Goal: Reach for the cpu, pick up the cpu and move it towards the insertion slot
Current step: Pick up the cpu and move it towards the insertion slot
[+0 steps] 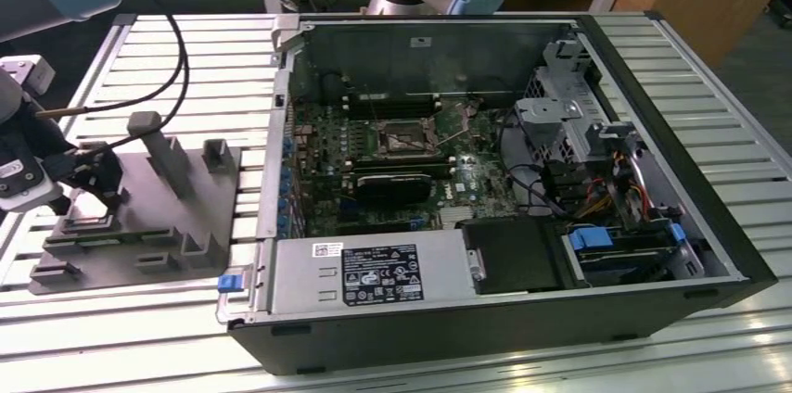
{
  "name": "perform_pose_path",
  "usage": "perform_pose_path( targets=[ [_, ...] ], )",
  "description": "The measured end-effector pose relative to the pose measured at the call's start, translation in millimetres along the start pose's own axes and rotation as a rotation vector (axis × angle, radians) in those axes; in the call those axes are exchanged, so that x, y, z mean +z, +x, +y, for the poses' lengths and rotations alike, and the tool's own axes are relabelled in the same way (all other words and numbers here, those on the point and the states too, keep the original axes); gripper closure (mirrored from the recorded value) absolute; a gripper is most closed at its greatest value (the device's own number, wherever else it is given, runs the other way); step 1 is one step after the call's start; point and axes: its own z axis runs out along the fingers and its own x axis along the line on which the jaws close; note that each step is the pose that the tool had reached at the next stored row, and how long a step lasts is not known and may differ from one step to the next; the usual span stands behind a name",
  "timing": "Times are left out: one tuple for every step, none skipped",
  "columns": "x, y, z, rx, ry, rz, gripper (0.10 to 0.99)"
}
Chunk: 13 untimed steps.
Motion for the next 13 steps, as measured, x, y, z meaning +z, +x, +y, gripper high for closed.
perform_pose_path(
  targets=[
    [0.6, 0.1, 0.0, 0.0, 0.0, -0.0001, 0.439],
    [1.1, 0.1, 0.0, 0.0, 0.0, -0.0001, 0.439],
    [1.6, 0.1, 0.0, 0.0, 0.0, 0.0001, 0.439],
    [2.4, 0.1, 0.0, 0.0, 0.0, -0.0001, 0.439],
    [3.0, 0.2, -0.1, 0.0, 0.0, 0.0, 0.439],
    [3.2, 0.2, -0.1, 0.0, 0.0, 0.0001, 0.439],
    [3.2, 0.2, -0.1, 0.0, 0.0, 0.0001, 0.439],
    [3.2, 0.2, -0.1, 0.0, 0.0, 0.0002, 0.439],
    [3.2, 0.2, -0.1, 0.0, 0.0, 0.0002, 0.439],
    [3.3, 0.2, -0.1, 0.0, 0.0, 0.0001, 0.439],
    [3.4, 0.2, -0.1, 0.0, 0.0, 0.0, 0.439],
    [3.4, 0.2, -0.1, 0.0, 0.0, 0.0001, 0.439],
    [3.4, 0.2, -0.1, 0.0, 0.0, 0.0, 0.439]
  ],
)
